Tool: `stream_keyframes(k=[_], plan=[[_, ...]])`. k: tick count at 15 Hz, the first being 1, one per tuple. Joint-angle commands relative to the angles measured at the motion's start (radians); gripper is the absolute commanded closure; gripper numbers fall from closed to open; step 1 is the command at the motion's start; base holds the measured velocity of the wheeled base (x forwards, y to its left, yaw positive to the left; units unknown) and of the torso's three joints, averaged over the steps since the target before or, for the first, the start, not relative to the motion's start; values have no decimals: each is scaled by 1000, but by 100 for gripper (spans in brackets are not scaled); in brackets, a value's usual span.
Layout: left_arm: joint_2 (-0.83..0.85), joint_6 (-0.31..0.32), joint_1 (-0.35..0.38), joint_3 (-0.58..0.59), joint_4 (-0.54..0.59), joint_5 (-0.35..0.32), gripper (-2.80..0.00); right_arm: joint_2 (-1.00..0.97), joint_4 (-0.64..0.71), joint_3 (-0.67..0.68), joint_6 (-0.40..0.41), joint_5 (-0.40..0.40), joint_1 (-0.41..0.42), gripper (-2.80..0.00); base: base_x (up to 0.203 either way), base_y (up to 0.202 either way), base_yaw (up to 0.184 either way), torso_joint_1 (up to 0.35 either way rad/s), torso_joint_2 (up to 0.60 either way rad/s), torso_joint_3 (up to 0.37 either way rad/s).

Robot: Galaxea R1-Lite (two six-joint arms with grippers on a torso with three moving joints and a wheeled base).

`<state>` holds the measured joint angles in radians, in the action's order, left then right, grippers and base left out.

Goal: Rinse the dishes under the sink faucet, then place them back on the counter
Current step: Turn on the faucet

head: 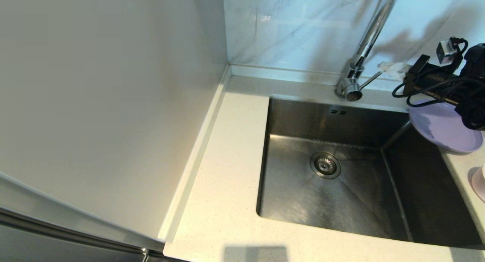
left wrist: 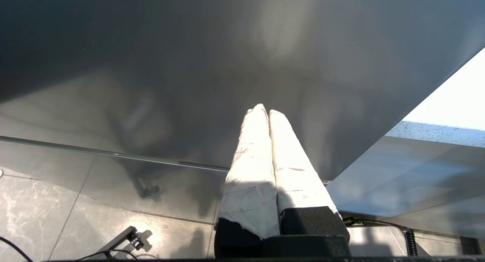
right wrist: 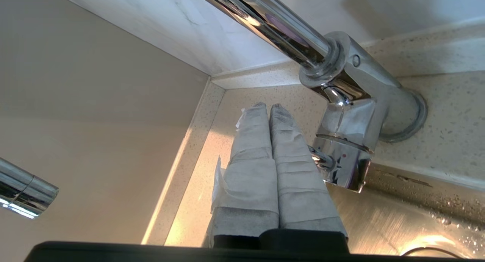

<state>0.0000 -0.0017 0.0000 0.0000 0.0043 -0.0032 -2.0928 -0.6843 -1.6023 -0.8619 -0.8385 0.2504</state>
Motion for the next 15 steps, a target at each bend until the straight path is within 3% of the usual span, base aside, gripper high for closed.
stream_keyframes(k=[1, 15], plan=[[0, 0, 0, 0, 0, 0, 0, 2, 0, -1, -5, -7, 0, 0, 0, 0, 0, 0, 0, 0], [0, 0, 0, 0, 0, 0, 0, 76, 75, 68, 2, -11, 6, 0, 0, 0, 0, 0, 0, 0]])
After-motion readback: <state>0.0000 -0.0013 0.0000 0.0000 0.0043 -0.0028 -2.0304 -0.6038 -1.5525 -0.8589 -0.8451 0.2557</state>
